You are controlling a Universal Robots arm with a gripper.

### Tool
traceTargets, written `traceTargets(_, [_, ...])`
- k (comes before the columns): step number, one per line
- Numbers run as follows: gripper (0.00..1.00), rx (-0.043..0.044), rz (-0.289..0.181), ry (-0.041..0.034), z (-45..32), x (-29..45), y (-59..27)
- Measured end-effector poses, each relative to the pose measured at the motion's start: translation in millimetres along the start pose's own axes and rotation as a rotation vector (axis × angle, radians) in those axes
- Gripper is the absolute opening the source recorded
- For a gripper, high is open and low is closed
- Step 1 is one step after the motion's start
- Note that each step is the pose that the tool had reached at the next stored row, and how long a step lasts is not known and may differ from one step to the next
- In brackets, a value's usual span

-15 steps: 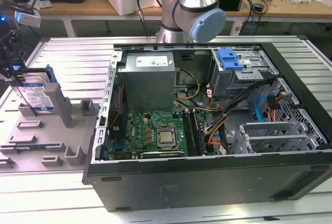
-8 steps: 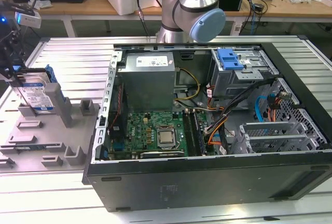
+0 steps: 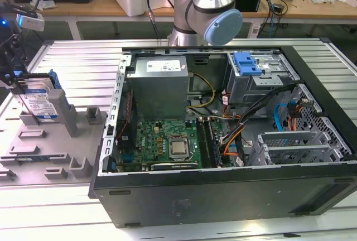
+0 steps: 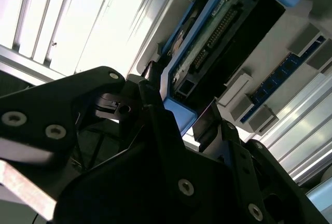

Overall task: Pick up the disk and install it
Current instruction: 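Pick up the disk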

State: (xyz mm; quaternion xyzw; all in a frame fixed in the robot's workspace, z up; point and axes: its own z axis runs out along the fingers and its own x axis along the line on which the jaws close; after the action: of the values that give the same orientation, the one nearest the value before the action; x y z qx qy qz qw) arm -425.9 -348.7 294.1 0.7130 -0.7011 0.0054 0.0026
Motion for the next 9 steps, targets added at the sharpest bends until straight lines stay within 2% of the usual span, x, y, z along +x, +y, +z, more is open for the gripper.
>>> traceTargets(5, [0.5,-0.0001,0.0,0.0001,0.1,0.1,0.1])
traceTargets(6, [0.48,0.0,0.0,0.0,0.2,0.1,0.1])
traceTargets(7, [0.41,0.0,0.0,0.0001,0.2,0.1,0.2])
traceTargets(9, [0.41,-0.0001,0.0,0.0001,0.2,0.0,0.2])
